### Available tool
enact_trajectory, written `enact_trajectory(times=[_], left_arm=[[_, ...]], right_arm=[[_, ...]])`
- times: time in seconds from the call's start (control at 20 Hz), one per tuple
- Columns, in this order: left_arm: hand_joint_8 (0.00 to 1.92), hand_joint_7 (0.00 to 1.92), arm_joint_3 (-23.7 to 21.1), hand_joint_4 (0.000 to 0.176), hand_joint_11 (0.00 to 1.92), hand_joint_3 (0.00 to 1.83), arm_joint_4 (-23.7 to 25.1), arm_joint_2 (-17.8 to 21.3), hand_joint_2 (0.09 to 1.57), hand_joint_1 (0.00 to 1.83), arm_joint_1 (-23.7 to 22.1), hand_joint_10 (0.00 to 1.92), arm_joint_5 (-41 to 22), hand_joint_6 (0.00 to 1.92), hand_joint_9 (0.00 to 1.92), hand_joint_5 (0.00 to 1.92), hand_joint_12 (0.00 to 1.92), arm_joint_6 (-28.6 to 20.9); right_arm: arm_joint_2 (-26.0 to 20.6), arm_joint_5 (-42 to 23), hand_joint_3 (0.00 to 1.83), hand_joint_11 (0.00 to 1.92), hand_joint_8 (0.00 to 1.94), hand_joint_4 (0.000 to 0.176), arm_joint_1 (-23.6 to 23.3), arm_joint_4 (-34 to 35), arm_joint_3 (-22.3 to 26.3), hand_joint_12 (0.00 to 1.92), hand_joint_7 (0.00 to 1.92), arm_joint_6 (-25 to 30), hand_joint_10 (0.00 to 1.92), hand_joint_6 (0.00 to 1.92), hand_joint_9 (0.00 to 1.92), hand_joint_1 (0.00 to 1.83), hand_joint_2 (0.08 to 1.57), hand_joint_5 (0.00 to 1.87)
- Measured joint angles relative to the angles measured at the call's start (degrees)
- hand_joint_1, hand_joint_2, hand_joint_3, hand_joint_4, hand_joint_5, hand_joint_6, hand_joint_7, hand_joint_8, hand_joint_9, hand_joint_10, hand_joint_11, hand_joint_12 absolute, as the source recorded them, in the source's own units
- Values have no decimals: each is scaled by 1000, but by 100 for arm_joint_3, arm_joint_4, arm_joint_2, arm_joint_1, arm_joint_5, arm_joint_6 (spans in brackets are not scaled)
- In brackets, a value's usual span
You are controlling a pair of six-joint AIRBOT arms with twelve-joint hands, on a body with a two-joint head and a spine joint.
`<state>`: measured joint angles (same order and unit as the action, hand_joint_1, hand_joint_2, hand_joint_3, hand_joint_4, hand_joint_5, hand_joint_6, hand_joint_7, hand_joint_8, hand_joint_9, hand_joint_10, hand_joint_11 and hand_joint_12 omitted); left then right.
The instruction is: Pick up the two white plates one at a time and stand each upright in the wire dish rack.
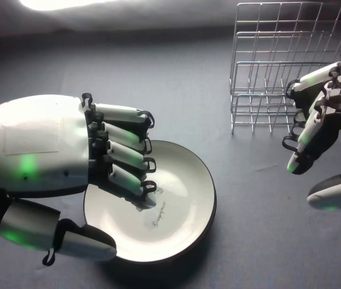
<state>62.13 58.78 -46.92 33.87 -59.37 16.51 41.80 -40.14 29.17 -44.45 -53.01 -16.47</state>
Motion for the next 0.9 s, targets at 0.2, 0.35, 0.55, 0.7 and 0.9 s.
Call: enact_trajectory(times=[0.2, 0.35, 0.55, 0.7, 0.9], left_arm=[[0, 0, 26, 0, 0, 76, 24, 0, 1000, 0, 0, 0, -59, 0, 0, 0, 0, -48], [0, 0, 76, 0, 0, 69, 109, 2, 1000, 0, 0, 0, -55, 0, 0, 0, 0, -94], [0, 0, 251, 0, 0, 62, 260, 0, 999, 0, -2, 0, -162, 0, 0, 0, 0, -210], [0, 0, 435, 0, 0, 56, 841, 0, 997, 0, -243, 0, -205, 0, 0, 0, 0, -785], [0, 0, 688, 0, 0, 54, 1453, -37, 997, 0, -367, 0, -455, 0, 0, 0, 0, -944]], right_arm=[[22, -37, 22, 0, 0, 0, 0, 13, -11, 0, 0, -7, 0, 0, 0, 0, 998, 0], [48, -103, 14, 0, 0, 0, 42, -13, -35, 0, 0, -35, 0, 0, 0, 0, 989, 0], [133, -448, 8, 0, 0, 0, 188, -181, -273, 0, 0, -85, 0, 0, 0, 0, 981, 0], [181, -688, 4, 0, 0, 0, 330, -212, -374, 0, 0, -98, 0, 0, 0, 0, 974, 0], [221, -960, 4, 0, 0, 0, 402, -389, -413, 0, 0, -111, 0, 0, 0, 0, 975, 0]])
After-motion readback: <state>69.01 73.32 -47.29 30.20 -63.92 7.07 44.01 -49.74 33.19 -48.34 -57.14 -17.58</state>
